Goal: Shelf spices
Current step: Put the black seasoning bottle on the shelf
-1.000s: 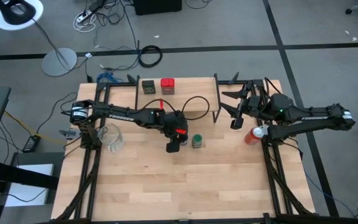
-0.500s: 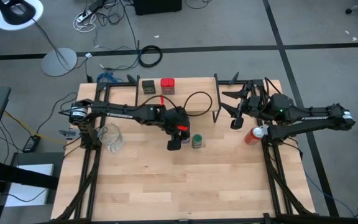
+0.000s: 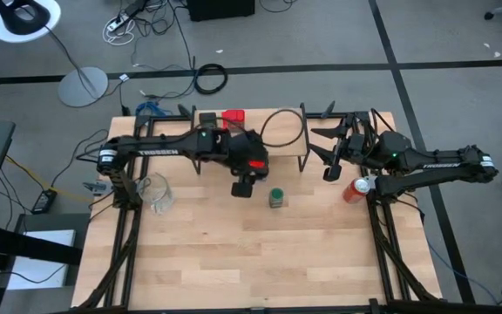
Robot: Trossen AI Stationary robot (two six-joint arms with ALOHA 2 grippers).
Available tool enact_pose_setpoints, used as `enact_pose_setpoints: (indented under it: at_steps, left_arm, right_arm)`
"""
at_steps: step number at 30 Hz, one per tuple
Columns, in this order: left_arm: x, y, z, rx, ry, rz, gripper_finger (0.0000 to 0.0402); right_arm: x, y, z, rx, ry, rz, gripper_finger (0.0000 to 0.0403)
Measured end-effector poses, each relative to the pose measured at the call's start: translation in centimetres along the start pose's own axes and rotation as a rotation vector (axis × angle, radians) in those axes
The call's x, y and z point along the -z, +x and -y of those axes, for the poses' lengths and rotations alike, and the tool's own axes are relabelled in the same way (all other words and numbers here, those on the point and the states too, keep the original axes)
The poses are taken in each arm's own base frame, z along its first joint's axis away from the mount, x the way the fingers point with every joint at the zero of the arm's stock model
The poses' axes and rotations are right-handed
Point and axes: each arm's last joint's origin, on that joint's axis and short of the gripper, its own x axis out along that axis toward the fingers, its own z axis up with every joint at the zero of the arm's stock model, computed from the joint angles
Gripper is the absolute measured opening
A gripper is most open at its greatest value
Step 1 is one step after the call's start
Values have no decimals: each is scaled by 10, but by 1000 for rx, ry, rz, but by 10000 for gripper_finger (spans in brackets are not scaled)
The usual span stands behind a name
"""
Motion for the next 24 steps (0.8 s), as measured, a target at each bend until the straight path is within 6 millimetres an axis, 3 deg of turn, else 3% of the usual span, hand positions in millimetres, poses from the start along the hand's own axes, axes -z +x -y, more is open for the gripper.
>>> enact_pose_setpoints:
  at_steps: [6,24]
  left_arm:
    - [-4,-17,-29,-90,10,32,187]
    - [36,-24,-120,-102,-50,113,187]
  right_arm:
    - [-1,0,0,1,2,6,194]
    - [-1,0,0,1,6,6,194]
